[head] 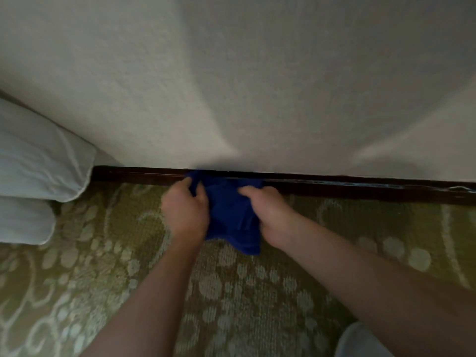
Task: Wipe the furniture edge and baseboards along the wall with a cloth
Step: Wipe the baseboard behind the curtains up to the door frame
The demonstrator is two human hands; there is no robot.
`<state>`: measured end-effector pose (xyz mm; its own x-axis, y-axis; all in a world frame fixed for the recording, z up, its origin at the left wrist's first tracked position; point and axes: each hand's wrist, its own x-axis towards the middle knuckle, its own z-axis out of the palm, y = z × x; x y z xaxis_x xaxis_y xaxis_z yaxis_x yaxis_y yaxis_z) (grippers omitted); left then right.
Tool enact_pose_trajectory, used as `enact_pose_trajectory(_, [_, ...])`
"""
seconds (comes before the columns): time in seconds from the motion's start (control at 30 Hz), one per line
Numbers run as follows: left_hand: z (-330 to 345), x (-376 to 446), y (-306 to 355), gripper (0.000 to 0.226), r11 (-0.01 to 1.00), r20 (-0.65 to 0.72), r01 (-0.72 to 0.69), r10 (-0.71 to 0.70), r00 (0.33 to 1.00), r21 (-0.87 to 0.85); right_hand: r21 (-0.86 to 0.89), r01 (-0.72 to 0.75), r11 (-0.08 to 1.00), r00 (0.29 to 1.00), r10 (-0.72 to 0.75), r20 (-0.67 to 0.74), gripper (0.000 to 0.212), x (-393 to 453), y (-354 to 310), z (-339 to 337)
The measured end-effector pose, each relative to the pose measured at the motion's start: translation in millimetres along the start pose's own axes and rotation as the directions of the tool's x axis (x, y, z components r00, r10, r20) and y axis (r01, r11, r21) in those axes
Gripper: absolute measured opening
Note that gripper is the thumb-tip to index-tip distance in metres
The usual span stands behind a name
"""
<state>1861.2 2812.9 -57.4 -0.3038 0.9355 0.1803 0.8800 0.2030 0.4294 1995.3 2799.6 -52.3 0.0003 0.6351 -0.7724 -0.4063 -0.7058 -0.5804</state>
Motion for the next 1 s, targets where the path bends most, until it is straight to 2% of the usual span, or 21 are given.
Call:
enact_pose_trajectory(0.07, [-3, 8, -15, 0.019, 0.998, -0.048, 0.016, -0.013, 0.999, 0.069, -0.066, -0.013, 0.998, 0.999, 0.017, 0.049, 0.034, 8, 6, 27])
enact_pose_trajectory(0.2, [0, -2, -10, 0.016, 0.988, -0.003, -0.046, 0.047, 0.999, 0.150, -0.137, -0.041, 0.990, 0.999, 0.039, -0.018, 0.044, 17, 2, 34])
enact_pose_trajectory(0.27, [3, -9, 0, 0.018, 0.982, 0.049, -0.115, 0.109, 0.993, 0.148, -0.115, -0.031, 0.993, 0.998, 0.025, -0.054, 0.041, 12, -1, 14])
enact_pose_trajectory(0.4, [14, -32, 37, 0.022, 0.956, 0.128, -0.290, 0.282, 0.951, 0.049, -0.032, 0.064, 0.997, 0.985, -0.069, -0.159, 0.020, -14, -12, -49])
enact_pose_trajectory(0.5, [26, -57, 72, 0.017, 0.924, 0.199, -0.380, 0.379, 0.904, -0.036, 0.097, 0.134, 0.986, 0.957, -0.104, -0.270, 0.013, -34, -18, -87])
enact_pose_trajectory(0.57, [30, -66, 86, 0.013, 0.906, 0.200, -0.419, 0.422, 0.884, -0.061, 0.144, 0.170, 0.975, 0.939, -0.116, -0.322, 0.009, -38, -18, -97])
enact_pose_trajectory(0.67, [22, -55, 75, 0.011, 0.915, 0.224, -0.404, 0.396, 0.891, -0.008, 0.169, 0.160, 0.973, 0.953, -0.107, -0.285, 0.016, -27, -13, -83])
enact_pose_trajectory(0.77, [10, -36, 47, 0.011, 0.944, 0.158, -0.327, 0.316, 0.935, 0.048, 0.138, 0.130, 0.982, 0.981, -0.108, -0.159, 0.021, -11, -6, -51])
enact_pose_trajectory(0.83, [10, -32, 41, 0.010, 0.956, 0.146, -0.288, 0.278, 0.949, 0.051, 0.090, 0.106, 0.990, 0.988, -0.094, -0.124, 0.029, -7, -5, -41])
enact_pose_trajectory(0.9, [16, -36, 49, 0.017, 0.961, 0.158, -0.277, 0.271, 0.950, 0.019, 0.073, 0.120, 0.990, 0.980, -0.106, -0.168, 0.028, -9, -9, -49])
enact_pose_trajectory(1.0, [27, -57, 82, 0.015, 0.930, 0.215, -0.366, 0.366, 0.905, -0.044, 0.102, 0.213, 0.972, 0.941, -0.175, -0.291, 0.011, -17, -12, -87])
